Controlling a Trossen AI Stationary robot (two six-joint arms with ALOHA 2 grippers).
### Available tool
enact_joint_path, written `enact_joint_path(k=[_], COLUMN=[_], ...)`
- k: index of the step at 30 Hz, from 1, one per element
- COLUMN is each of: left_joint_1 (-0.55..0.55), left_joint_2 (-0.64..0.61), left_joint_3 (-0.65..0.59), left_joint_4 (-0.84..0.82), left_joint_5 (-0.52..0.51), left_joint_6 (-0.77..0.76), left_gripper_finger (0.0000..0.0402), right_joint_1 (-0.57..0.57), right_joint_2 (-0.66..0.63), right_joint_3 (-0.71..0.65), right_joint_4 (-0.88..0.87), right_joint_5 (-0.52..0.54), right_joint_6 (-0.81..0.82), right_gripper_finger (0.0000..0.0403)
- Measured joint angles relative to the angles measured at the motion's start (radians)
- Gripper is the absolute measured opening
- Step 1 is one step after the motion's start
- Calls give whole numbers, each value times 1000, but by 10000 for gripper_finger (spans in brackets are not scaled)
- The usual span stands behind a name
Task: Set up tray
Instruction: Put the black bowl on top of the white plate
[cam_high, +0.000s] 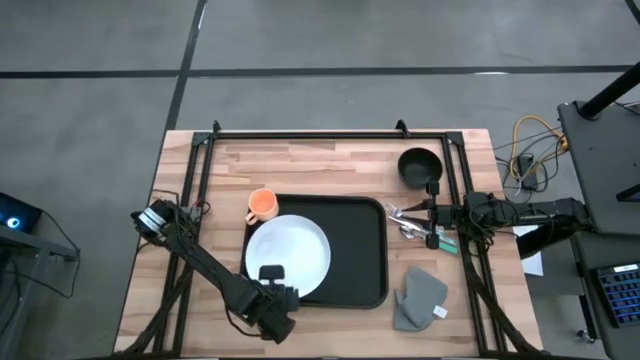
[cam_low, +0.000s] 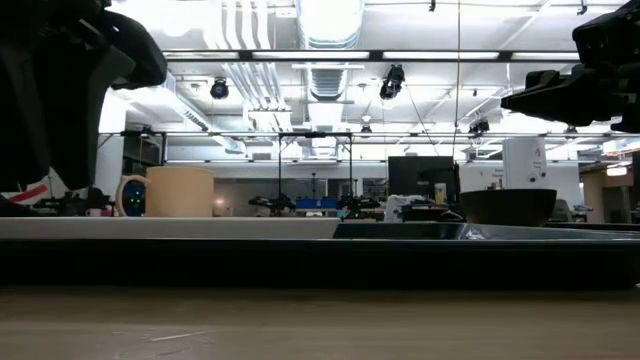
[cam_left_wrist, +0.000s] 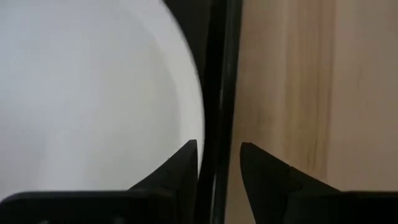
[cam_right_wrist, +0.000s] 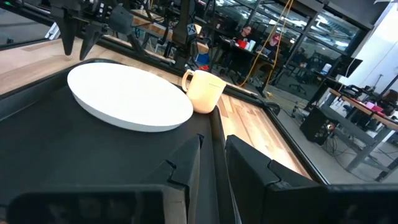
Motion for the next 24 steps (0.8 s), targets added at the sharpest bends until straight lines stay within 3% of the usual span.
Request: enact_joint_path(k=[5, 16, 19, 24], left_joint_1=[0, 21, 27, 65], left_joint_2=[0, -46, -93, -223], left_joint_3=[-1, -12, -52, -217], left_joint_4=[54, 125, 236, 482], left_joint_5=[-1, -41, -92, -89], left_joint_6=[8, 251, 347, 480], left_gripper_finger=[102, 102, 102, 102], right_joint_1=[0, 0, 0, 0], right_joint_2=[0, 0, 0, 0], right_joint_3=[0, 0, 0, 0], right_joint_4=[0, 0, 0, 0], right_joint_5=[0, 0, 0, 0], right_joint_6=[0, 0, 0, 0], right_gripper_finger=[68, 68, 68, 68])
